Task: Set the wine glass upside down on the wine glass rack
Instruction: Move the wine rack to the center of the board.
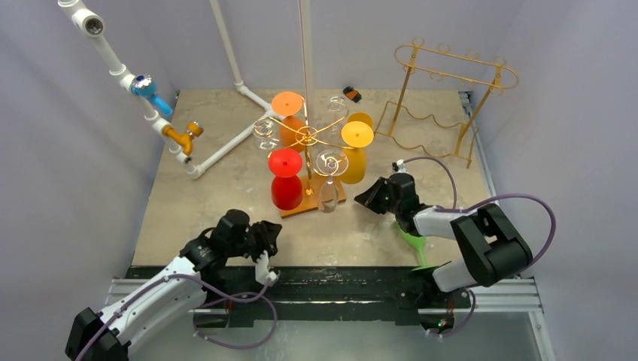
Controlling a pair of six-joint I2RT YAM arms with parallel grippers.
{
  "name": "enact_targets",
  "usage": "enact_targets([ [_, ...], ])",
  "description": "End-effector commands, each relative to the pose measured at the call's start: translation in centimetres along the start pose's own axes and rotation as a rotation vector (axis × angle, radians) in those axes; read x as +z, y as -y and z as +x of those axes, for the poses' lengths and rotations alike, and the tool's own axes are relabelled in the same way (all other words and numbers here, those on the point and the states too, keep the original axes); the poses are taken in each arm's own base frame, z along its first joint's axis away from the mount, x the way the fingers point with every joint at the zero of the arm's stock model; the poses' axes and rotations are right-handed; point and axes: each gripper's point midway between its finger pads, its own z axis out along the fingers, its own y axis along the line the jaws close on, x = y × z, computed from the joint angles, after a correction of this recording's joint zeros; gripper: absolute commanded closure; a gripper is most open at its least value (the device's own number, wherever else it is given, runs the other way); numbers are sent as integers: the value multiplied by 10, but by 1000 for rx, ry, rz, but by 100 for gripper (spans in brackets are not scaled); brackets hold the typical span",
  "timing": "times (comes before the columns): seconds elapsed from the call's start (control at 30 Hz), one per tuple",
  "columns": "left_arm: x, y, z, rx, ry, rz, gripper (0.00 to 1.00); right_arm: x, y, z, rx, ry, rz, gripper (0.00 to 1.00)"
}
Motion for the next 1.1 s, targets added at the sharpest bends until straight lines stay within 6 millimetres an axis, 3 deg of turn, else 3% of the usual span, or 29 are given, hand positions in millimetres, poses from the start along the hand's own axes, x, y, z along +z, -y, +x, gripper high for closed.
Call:
enact_targets([
  [0.0,16,-27,-14,126,104,-129,78,7,-28,-19,6,52,-86,100],
  [0.27,46,-12,-13,167,146,-52,77,17,-30,-16,15,39,-92,100],
  [0.6,69,-6,10,153,60,-9,77,29,-38,-3,32,9,-118,100],
  [0.83,69,1,34,128,-67,19,78,39,-49,3,70,-3,-154,100],
  [1.07,67,-2,57,73,-176,52,78,55,-81,10,70,-12,-206,100],
])
